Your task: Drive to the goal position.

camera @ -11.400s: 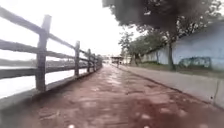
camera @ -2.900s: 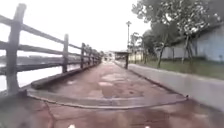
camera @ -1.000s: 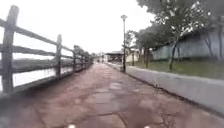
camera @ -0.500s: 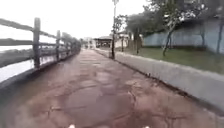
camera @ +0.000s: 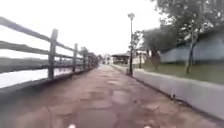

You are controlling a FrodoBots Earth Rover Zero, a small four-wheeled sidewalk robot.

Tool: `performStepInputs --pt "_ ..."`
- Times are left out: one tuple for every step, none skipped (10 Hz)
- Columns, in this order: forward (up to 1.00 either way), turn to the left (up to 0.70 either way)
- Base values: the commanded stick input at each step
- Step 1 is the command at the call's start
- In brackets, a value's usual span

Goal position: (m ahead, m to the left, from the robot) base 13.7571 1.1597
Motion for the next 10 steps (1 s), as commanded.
performStepInputs --pt "1.0 0.11" --pt "1.0 0.11" --pt "1.0 0.11" --pt "1.0 0.11" --pt "1.0 0.11" --pt "1.0 0.11" --pt "1.0 0.11" --pt "1.0 0.11" --pt "1.0 0.11" --pt "1.0 -0.28"
